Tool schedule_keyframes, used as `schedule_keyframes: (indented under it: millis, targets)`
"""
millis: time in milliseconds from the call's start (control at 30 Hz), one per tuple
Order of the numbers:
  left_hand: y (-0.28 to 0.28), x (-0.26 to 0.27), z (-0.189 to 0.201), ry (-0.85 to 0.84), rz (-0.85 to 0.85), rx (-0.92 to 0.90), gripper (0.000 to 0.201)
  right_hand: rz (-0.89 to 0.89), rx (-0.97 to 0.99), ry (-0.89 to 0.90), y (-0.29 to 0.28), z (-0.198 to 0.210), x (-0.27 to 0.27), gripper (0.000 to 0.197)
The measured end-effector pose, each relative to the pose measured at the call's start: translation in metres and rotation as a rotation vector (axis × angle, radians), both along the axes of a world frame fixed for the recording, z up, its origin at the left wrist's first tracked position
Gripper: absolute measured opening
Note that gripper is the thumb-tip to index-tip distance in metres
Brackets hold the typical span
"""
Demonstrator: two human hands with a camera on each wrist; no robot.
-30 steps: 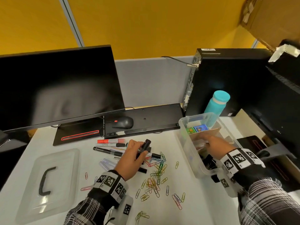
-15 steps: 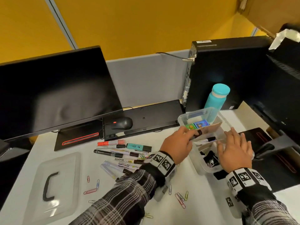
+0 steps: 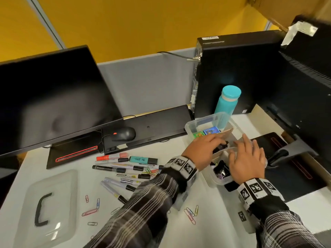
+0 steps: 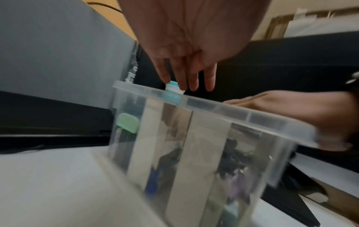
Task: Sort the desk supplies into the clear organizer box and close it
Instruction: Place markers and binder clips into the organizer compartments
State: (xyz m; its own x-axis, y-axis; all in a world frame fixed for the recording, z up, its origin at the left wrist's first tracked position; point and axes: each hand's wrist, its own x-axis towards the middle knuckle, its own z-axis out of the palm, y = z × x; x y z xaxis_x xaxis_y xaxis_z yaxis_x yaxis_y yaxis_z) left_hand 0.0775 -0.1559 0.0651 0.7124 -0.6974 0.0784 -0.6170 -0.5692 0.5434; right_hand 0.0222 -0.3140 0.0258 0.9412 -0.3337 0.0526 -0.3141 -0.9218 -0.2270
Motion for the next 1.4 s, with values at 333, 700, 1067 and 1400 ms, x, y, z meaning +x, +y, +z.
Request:
schedule_keyframes:
  millis: [333,700,1067,1400]
  targets:
    - [0.220,-0.072,-0.057,0.007,0.633,0.237,0.036,0.218,0.080,-0.161,0.074,0.037,0.011,0.044]
    - [0.306,-0.095,-0.090,-0.093,0.388,0.677,0.079,0.942,0.055,0.359,0.234,-0.029,0.015,0.035]
    - [0.303,-0.078,-0.104,-0.095,0.270,0.728,0.050,0.833,-0.118,0.422,0.265,-0.059,0.016,0.041]
    - [0.309,-0.074,-0.106,-0.150,0.247,0.737,0.036,0.748,-0.014,0.447,0.244,-0.034,0.011,0.040]
